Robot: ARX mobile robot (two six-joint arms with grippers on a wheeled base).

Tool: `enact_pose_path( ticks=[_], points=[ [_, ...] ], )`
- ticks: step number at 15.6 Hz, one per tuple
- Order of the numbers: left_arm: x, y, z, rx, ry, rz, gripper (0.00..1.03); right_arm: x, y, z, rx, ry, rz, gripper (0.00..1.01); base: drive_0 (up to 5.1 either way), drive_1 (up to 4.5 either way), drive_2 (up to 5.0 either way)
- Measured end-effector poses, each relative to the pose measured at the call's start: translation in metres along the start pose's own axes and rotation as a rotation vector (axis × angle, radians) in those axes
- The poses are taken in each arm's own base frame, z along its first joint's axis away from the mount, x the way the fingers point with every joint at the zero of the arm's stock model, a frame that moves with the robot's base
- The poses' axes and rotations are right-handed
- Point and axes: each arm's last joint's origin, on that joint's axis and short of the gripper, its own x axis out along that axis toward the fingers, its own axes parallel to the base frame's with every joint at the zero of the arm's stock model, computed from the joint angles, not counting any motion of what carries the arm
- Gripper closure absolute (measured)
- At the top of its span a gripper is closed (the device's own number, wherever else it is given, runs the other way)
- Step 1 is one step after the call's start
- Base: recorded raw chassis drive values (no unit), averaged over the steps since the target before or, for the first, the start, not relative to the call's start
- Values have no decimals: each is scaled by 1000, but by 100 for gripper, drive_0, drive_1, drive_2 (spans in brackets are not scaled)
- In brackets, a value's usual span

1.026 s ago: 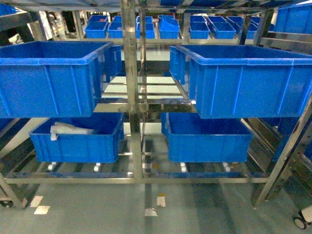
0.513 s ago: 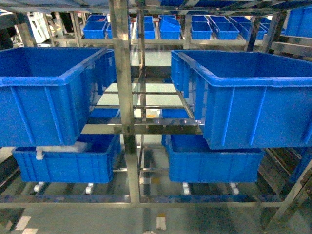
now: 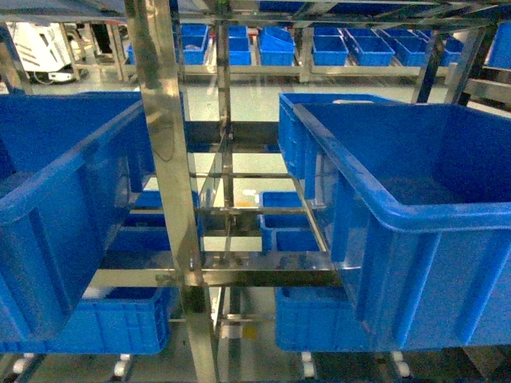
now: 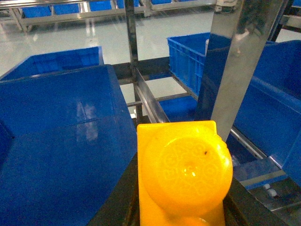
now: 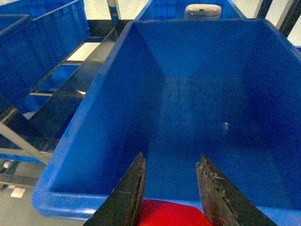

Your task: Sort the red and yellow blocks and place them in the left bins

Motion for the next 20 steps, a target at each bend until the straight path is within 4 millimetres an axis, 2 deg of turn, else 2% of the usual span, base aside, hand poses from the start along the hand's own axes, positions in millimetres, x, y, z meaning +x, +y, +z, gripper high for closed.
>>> enact_pose_path(
  ticks=[20],
  points=[
    [0,0,0,0,-1,4,75,1,-1,-1,9,14,0,73,-2,-2,-2]
  ],
)
